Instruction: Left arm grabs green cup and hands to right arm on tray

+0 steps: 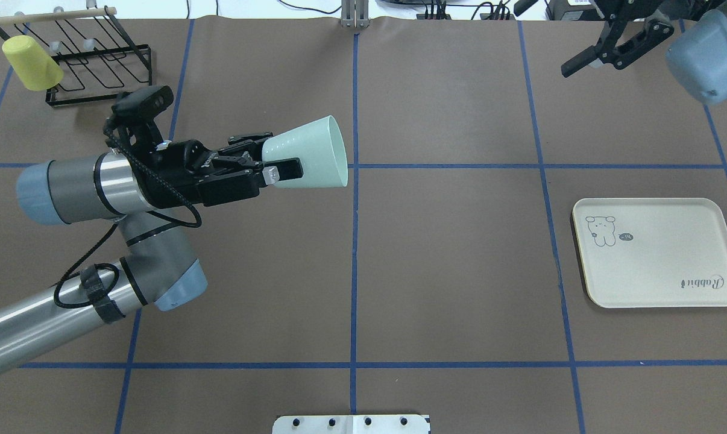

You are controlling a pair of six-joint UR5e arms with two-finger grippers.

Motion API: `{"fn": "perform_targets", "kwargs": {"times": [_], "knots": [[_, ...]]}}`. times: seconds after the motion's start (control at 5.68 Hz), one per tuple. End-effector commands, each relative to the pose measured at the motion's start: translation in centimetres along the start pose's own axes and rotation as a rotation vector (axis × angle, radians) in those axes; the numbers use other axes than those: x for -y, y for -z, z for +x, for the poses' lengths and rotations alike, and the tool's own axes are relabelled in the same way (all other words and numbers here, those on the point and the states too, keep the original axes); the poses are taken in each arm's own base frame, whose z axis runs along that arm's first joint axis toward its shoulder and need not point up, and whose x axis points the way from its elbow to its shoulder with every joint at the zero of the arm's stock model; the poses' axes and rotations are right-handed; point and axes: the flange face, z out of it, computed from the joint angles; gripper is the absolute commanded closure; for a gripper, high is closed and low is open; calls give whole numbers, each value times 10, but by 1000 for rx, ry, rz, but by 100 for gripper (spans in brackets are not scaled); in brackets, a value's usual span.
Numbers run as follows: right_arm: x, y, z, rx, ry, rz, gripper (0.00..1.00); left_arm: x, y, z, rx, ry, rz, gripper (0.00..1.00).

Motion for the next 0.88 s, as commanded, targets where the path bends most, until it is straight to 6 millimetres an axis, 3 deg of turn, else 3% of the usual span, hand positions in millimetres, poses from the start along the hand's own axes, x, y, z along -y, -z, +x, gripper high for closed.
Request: {"fn": "perform_targets", "kwargs": {"times": [0.0, 0.18, 0.53, 0.7], "knots": [[-31, -10, -10, 2, -68, -27, 0, -16, -18, 7, -3, 54, 93, 94], [-50, -19, -24, 4, -18, -51, 0, -19, -28, 10, -19, 61, 102, 94], [-60, -26, -24, 18, 48, -69, 0, -51, -41, 19, -2, 130, 152, 94], [-69, -43, -23, 15, 74, -82, 0, -66, -45, 23, 8, 158, 164, 94]]}}
